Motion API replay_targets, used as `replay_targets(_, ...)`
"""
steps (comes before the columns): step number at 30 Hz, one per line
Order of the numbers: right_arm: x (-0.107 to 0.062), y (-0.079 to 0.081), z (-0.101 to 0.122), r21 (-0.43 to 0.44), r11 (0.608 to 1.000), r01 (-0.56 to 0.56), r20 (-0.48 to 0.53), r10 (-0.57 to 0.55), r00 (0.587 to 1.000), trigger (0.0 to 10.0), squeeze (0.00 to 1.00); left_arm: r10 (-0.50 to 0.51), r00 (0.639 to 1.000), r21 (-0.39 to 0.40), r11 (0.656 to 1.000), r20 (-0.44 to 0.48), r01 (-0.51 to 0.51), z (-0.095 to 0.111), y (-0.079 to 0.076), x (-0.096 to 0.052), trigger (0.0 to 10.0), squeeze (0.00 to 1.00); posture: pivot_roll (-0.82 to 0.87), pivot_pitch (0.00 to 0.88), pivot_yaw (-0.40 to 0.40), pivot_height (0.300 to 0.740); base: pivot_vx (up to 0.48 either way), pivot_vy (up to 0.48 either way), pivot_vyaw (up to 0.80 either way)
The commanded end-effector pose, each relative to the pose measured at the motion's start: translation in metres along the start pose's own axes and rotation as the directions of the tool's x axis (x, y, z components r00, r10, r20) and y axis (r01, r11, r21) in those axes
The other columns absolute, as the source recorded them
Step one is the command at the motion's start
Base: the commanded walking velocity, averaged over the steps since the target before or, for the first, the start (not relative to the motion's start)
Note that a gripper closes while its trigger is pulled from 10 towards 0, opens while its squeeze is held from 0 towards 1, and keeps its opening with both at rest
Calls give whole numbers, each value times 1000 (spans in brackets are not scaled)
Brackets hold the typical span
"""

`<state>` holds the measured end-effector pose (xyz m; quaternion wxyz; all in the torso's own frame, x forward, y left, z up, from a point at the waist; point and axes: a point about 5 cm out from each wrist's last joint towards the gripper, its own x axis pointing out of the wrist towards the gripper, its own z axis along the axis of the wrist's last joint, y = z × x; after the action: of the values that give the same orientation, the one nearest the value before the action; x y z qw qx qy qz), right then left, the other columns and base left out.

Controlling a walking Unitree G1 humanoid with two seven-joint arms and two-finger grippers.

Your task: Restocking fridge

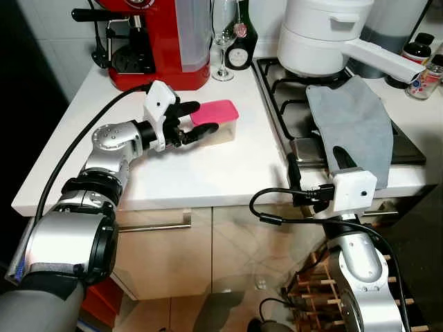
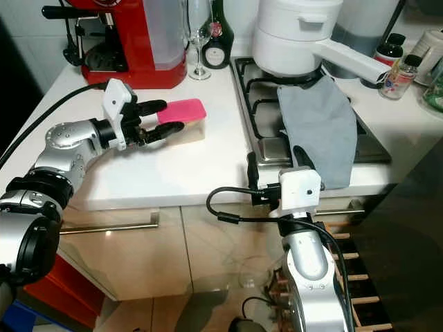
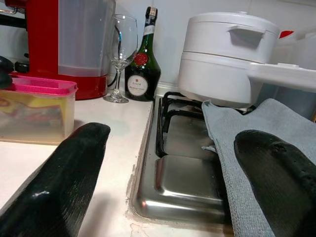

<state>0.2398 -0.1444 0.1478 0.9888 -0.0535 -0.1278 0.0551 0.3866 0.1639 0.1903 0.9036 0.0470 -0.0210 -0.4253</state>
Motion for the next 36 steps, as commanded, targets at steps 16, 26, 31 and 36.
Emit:
replay_targets(16, 28, 5, 6, 125, 992, 10, 43, -16, 999, 10000, 0, -122, 953, -8, 991, 278, 130, 36, -21, 12, 0, 0, -75, 0, 67, 740, 0, 0, 0)
replay_targets(26, 91, -13, 6, 147, 860, -488, -91, 503, 859, 10000, 1000, -123, 943, 175, 982, 310, 71, 90, -16, -43, 10000, 0, 11, 0, 34, 740, 0, 0, 0)
replay_targets(31, 111, -37, 11, 86, 825, -559, -110, 565, 817, 10000, 1000, -136, 971, 189, 977, 195, 99, 73, -21, -60, 10000, 0, 41, 0, 30, 740, 0, 0, 0)
replay_targets(36, 121, -57, 3, -78, 764, -640, -235, 610, 757, 10000, 1000, -147, 979, 165, 979, 143, 123, 63, -33, -62, 10000, 0, 52, 0, 46, 740, 0, 0, 0)
